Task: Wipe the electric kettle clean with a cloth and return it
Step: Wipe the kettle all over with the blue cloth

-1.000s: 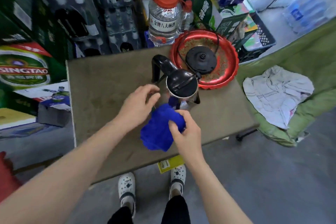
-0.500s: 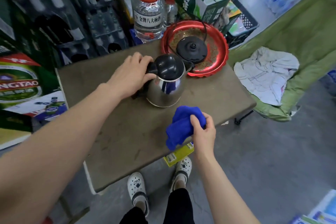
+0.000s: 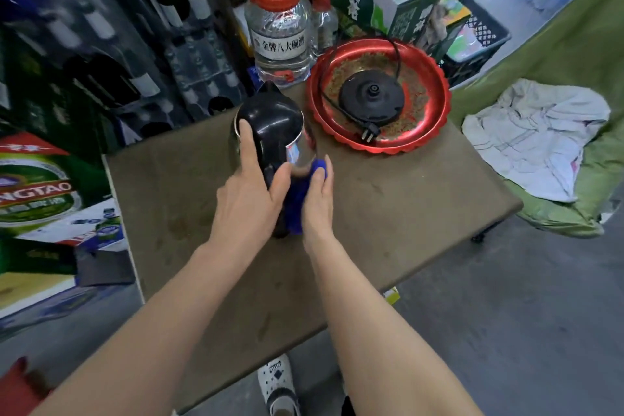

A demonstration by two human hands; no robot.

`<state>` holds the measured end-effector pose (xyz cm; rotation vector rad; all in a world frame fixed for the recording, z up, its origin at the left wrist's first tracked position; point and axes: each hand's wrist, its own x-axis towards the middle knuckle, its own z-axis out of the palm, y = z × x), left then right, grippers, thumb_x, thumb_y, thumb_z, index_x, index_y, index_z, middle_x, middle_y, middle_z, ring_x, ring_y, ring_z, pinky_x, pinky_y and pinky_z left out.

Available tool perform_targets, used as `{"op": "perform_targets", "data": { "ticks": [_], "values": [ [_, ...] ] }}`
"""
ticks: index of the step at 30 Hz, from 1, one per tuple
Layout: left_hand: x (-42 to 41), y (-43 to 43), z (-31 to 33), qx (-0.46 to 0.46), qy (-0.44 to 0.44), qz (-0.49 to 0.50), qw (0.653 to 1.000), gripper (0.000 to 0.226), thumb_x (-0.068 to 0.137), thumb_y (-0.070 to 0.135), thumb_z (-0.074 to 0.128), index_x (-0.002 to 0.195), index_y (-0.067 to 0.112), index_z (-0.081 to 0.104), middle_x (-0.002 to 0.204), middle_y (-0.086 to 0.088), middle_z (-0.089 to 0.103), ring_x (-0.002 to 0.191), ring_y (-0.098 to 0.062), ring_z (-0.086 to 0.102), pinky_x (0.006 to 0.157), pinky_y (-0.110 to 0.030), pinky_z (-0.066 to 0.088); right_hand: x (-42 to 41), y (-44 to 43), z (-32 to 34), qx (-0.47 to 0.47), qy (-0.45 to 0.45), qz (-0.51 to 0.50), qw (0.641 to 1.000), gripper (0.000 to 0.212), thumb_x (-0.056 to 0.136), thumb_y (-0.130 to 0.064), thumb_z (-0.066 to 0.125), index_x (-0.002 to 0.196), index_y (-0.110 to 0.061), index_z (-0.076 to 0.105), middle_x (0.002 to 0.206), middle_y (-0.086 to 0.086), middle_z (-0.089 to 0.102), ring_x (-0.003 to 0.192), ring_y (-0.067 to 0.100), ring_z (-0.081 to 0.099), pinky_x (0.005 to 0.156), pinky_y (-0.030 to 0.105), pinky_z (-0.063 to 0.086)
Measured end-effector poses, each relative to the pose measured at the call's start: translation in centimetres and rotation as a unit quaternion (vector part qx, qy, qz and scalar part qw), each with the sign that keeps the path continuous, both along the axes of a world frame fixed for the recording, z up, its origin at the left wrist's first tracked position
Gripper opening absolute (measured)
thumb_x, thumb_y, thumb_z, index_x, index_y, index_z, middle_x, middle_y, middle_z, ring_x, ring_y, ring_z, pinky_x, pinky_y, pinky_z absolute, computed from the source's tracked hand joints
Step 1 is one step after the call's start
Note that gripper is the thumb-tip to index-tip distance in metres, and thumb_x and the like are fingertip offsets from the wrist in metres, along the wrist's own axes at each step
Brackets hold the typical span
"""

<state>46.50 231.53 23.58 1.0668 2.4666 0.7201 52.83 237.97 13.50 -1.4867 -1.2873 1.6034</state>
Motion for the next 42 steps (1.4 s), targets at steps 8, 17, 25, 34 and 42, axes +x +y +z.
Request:
{"op": "perform_targets", "data": {
  "ticks": [8,17,25,34,42],
  "values": [
    [0.1,0.2,-0.2,0.009,0.009,0.006,1.000,0.080,0.098,0.050,0.038,0.155,0.031,-0.015,0.122,-0.015,0.067,0.095,-0.037,0.067,0.084,-0.041,0.046,0.8,-0.1,6.4,0.109,0.080,0.073,0.988,0.059,0.108,-0.029,0.034,0.159,-0.041,0.008,0.161,-0.024,0.016,0.146,-0.009,0.020,0.119,0.019,0.022],
    [0.3,0.2,0.1,-0.013,-0.003,0.022,1.000,0.079,0.099,0.048,0.040,0.155,0.034,-0.014,0.109,-0.017,0.069,0.090,-0.039,0.065,0.082,-0.041,0.045,0.9,1.4,1.2,-0.066,0.006,0.030,0.997,0.063,0.101,-0.054,0.030,0.158,-0.029,0.025,0.164,-0.001,0.032,0.150,0.019,0.032,0.124,0.044,0.025],
    [0.0,0.1,-0.3,0.000,-0.012,0.020,1.000,0.077,0.098,0.054,0.038,0.154,0.039,-0.014,0.122,-0.014,0.067,0.095,-0.039,0.066,0.086,-0.044,0.050,1.7,-1.6,4.5,0.137,0.002,0.120,0.983,0.063,0.107,-0.015,0.042,0.161,-0.017,0.010,0.169,0.000,0.006,0.148,-0.002,0.005,0.106,-0.005,0.006],
    [-0.2,0.0,-0.1,-0.018,-0.032,0.018,0.999,0.079,0.098,0.051,0.041,0.154,0.038,-0.013,0.117,-0.014,0.067,0.093,-0.039,0.064,0.075,-0.036,0.040,1.6,0.8,1.3,-0.123,0.015,0.057,0.991,0.052,0.107,-0.039,0.033,0.158,-0.033,0.024,0.156,0.000,0.044,0.138,0.021,0.047,0.118,0.046,0.037],
    [-3.5,-2.2,1.9,-0.062,-0.076,-0.088,0.991,0.083,0.098,0.042,0.050,0.153,0.044,-0.012,0.107,-0.008,0.063,0.085,-0.026,0.059,0.080,-0.036,0.045,0.3,6.0,5.8,0.064,0.006,0.114,0.991,0.048,0.108,-0.037,0.036,0.155,-0.028,0.034,0.158,-0.007,0.041,0.143,0.010,0.037,0.118,0.025,0.027]
  ]
}}
